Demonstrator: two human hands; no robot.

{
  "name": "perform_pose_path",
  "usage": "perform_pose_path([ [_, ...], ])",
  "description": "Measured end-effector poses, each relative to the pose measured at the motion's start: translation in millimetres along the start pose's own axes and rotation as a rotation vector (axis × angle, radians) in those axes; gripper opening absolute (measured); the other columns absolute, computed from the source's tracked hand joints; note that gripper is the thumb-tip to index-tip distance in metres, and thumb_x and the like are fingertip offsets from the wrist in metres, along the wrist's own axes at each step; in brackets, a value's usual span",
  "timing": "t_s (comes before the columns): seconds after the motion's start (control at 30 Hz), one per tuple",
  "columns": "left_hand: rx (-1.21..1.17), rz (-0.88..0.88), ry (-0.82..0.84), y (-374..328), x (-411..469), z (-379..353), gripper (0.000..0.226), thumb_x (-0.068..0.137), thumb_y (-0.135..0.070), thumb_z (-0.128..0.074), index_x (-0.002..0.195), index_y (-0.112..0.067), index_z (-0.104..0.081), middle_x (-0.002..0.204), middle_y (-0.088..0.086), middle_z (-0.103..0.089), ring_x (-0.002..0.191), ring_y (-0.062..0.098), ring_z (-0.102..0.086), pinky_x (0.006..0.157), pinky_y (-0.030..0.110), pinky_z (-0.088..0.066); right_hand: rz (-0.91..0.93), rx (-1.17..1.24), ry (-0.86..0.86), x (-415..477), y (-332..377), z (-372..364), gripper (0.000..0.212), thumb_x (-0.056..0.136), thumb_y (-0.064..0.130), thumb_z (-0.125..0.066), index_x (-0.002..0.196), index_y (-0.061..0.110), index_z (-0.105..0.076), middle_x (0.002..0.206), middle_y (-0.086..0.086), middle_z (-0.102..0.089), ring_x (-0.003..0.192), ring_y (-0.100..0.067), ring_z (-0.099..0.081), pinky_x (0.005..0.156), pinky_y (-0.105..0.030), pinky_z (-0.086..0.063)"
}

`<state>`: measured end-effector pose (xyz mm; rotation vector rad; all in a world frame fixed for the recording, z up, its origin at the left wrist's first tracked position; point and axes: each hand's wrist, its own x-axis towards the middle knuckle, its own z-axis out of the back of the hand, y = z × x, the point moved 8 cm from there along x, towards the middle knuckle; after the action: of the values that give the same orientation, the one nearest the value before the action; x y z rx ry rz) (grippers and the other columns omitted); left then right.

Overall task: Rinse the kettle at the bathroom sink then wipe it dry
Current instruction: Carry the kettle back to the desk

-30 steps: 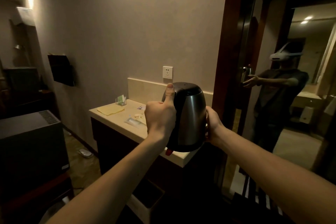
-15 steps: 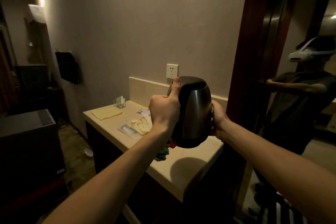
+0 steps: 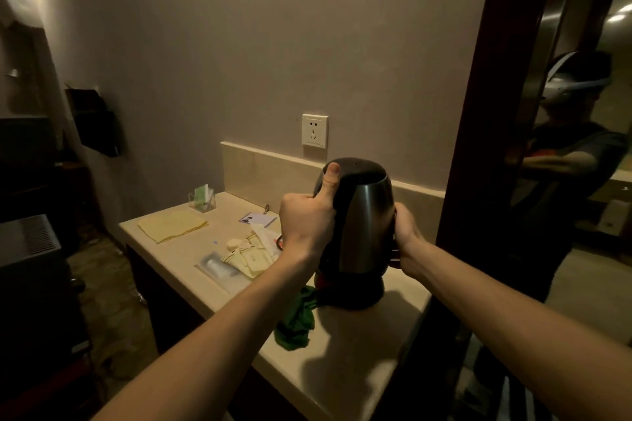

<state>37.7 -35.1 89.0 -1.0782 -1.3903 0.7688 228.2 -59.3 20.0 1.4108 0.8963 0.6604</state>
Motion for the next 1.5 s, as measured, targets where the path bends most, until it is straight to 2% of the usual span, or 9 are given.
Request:
perform_pose_path([
  [0.1,0.002,0.023,0.037,19,21,-5,0.063,0.062,-0.074,-0.059,0.035,-0.019,-0.045,0.036,-0.008,-0.043,0.041,0.017,-0.043,0.05,0.031,-0.034,-0.012,0.02,-0.009,20,-7,-5,0.039,0.102,0.041,-0.032,0.086,0.015,-0.056,0.088,-0.011,-0.057,0.081,-0.02,-0.051,0.078,-0.035,-0.043],
  [0.23,0.011,0.063,0.082,44,42,-11,0.068,0.062,-0.075,-0.058,0.028,-0.017,-0.044,0.034,-0.009,-0.042,0.039,0.015,-0.042,0.049,0.03,-0.034,-0.026,0.089,-0.02,47,-18,-9,0.039,0.102,0.039,-0.032,0.085,0.014,-0.057,0.09,-0.013,-0.058,0.085,-0.023,-0.053,0.077,-0.035,-0.043],
  [0.37,0.029,0.07,0.109,64,55,-16,0.066,0.076,-0.064,-0.06,0.031,-0.019,-0.042,0.031,-0.01,-0.041,0.035,0.008,-0.04,0.043,0.023,-0.031,-0.069,0.099,-0.073,65,-32,-4,0.038,0.103,0.035,-0.032,0.084,0.013,-0.055,0.086,-0.011,-0.056,0.081,-0.021,-0.052,0.072,-0.032,-0.042],
  [0.47,0.039,0.093,0.113,81,61,-18,0.073,0.079,-0.063,-0.061,0.026,-0.017,-0.042,0.031,-0.01,-0.039,0.037,0.013,-0.039,0.048,0.027,-0.03,-0.099,0.099,-0.087,74,-43,-2,0.039,0.103,0.037,-0.033,0.083,0.014,-0.057,0.085,-0.011,-0.057,0.081,-0.022,-0.053,0.07,-0.032,-0.043],
  [0.63,0.059,0.117,0.108,95,61,-17,0.068,0.079,-0.064,-0.06,0.03,-0.02,-0.042,0.033,-0.009,-0.041,0.037,0.013,-0.04,0.049,0.027,-0.031,-0.122,0.123,-0.128,76,-55,-4,0.034,0.099,0.037,-0.037,0.078,0.016,-0.053,0.082,-0.01,-0.055,0.084,-0.024,-0.053,0.086,-0.037,-0.044],
  [0.87,0.03,0.148,0.118,109,59,-12,0.072,0.073,-0.072,-0.06,0.026,-0.019,-0.046,0.035,-0.007,-0.041,0.04,0.018,-0.04,0.051,0.03,-0.031,-0.119,0.125,-0.134,79,-68,-4,0.033,0.098,0.038,-0.037,0.079,0.017,-0.055,0.079,-0.008,-0.057,0.082,-0.021,-0.054,0.092,-0.038,-0.045],
  [1.13,0.017,0.167,0.119,112,55,-11,0.072,0.073,-0.071,-0.061,0.026,-0.018,-0.045,0.035,-0.008,-0.04,0.04,0.018,-0.039,0.052,0.031,-0.032,-0.12,0.072,-0.118,91,-79,-3,0.034,0.099,0.039,-0.036,0.075,0.019,-0.052,0.078,-0.006,-0.055,0.082,-0.02,-0.053,0.09,-0.037,-0.044],
  [1.37,0.013,0.181,0.135,113,56,-15,0.067,0.072,-0.072,-0.061,0.033,-0.02,-0.045,0.037,-0.005,-0.043,0.04,0.017,-0.041,0.051,0.03,-0.032,-0.116,0.077,-0.134,99,-80,3,0.033,0.1,0.035,-0.036,0.077,0.017,-0.052,0.079,-0.007,-0.054,0.078,-0.018,-0.052,0.075,-0.031,-0.043],
  [1.5,0.02,0.19,0.132,114,57,-15,0.064,0.076,-0.067,-0.061,0.038,-0.018,-0.045,0.038,-0.005,-0.044,0.04,0.016,-0.042,0.051,0.03,-0.033,-0.096,0.055,-0.135,104,-81,5,0.033,0.101,0.037,-0.035,0.081,0.017,-0.054,0.084,-0.007,-0.056,0.083,-0.019,-0.054,0.084,-0.034,-0.044],
])
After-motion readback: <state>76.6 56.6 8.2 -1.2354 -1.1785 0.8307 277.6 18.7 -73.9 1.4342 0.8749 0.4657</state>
